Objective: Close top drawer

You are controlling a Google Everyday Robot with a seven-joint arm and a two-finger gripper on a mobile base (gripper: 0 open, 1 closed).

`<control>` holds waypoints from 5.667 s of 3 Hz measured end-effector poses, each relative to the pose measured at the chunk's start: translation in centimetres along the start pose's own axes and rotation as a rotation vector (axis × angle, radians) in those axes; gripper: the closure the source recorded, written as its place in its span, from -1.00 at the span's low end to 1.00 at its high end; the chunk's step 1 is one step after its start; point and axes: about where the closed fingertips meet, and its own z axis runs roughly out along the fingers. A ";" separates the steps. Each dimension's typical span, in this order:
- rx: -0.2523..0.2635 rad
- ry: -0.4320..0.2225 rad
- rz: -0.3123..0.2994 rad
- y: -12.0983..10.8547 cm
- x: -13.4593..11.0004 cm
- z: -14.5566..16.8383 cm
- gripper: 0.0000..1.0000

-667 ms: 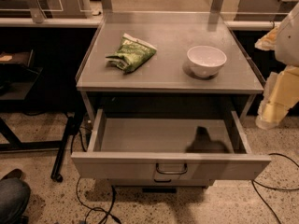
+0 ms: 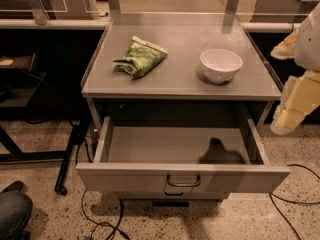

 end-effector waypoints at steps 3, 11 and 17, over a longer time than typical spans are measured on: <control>0.000 0.000 0.000 0.0 0.0 0.0 0.85; -0.292 0.100 0.046 10.2 6.2 19.3 1.00; -0.293 0.132 0.057 9.5 4.2 28.9 0.05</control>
Offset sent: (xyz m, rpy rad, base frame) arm 0.0000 0.0000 0.0000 0.0000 0.0000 0.0000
